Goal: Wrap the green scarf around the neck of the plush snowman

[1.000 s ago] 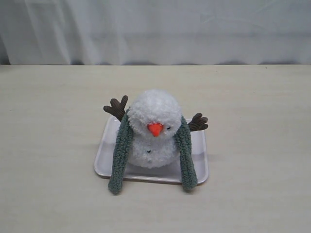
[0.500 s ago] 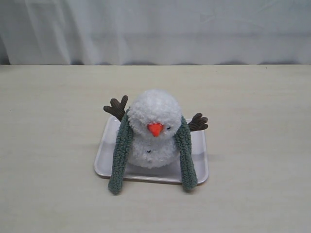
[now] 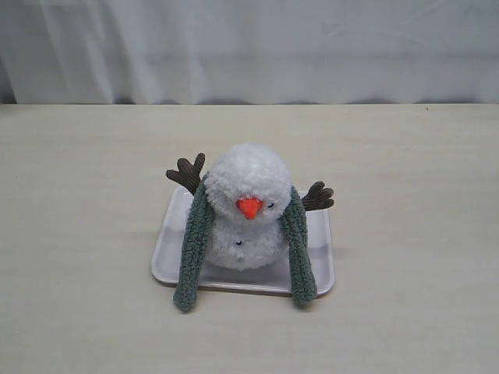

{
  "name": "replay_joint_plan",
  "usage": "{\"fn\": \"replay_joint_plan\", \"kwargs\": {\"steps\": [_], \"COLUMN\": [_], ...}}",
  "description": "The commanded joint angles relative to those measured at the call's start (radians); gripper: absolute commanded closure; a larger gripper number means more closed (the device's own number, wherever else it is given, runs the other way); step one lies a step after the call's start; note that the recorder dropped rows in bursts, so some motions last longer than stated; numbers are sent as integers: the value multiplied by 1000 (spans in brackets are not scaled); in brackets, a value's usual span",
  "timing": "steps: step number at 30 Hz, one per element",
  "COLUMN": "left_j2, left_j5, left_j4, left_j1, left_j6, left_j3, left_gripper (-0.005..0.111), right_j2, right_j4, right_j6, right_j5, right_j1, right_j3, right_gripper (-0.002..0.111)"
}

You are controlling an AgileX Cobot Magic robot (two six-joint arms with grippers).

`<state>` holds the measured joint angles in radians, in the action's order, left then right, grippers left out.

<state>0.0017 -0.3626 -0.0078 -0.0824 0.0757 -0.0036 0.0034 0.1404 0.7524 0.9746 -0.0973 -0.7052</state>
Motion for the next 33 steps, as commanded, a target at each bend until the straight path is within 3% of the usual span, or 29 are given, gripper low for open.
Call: {"fn": "replay_joint_plan", "kwargs": {"steps": [1,8,11,15,23,27,33], "left_j2": [-2,-2,-2,-2,-2,-2,-2], "left_j5": [9,9,9,9,9,9,9], "left_j4": [-1,-1,-1,-1,-1,-1,-1], "left_j1": [2,2,2,2,2,2,2], "left_j6": [-2,-2,-2,-2,-2,-2,-2], "left_j3": [4,4,4,4,4,4,4], "left_gripper": [107,107,107,107,107,107,107], "right_j2": [-3,-3,-3,-3,-3,-3,-3], "right_j4": [-1,-153,-178,-61,-140,-123,-150], "right_j6": [4,-32,-132,-424,-676,-869,-902], "right_j5": [-4,-49,-215,-526,-786,-836,-872], "right_j1": [-22,-21,-21,-21,-47,-55,-51], "right_j3": [4,4,34,115,302,391,508], "right_gripper": [104,104,104,104,104,104,104]}}
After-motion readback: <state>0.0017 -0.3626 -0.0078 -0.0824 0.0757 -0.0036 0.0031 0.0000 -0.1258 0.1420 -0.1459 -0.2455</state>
